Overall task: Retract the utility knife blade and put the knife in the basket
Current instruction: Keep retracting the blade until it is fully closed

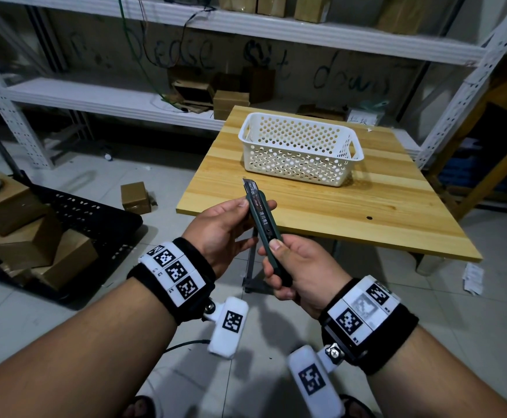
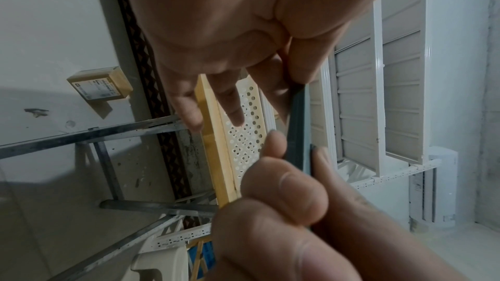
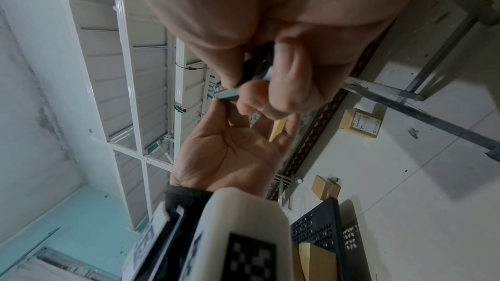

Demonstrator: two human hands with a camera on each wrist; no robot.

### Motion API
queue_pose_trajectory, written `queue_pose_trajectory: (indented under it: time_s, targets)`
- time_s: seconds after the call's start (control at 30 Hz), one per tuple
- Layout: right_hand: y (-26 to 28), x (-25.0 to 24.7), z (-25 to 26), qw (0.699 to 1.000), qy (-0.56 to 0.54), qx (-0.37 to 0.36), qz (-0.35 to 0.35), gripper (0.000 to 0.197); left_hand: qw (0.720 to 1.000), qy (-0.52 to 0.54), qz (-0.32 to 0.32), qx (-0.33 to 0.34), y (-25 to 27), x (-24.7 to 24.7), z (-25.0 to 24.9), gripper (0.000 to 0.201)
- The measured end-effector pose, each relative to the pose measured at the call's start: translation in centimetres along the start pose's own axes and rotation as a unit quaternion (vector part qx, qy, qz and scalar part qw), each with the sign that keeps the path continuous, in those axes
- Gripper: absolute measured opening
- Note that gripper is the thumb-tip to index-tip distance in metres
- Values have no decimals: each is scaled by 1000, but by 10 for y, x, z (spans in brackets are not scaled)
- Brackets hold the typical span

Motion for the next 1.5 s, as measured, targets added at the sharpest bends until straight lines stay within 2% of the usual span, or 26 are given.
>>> queue_pose_trajectory:
  time_s: [1.13,1.27,1.4,1.5]
  targets:
    - [0,1,0,1000,-11,-3,6,21,999,32,9,10,1,2,-3,28]
    - [0,-1,1,999,-24,9,-23,26,1000,23,8,12,2,3,-4,27]
    - [1,-6,4,999,-10,-10,-46,44,1000,-3,18,13,3,8,-4,30]
    - [2,-8,4,998,6,-17,-52,40,1000,-16,22,15,4,11,-4,31]
Point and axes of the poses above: each hand's wrist, its own y-axis away from the middle knuckle, its own x-axis out of the palm, z = x × y, the point moved 9 cm from there along -y, towards the middle knuckle, and after that the axes turned 11 degrees about -x, right-handed, at the moved point
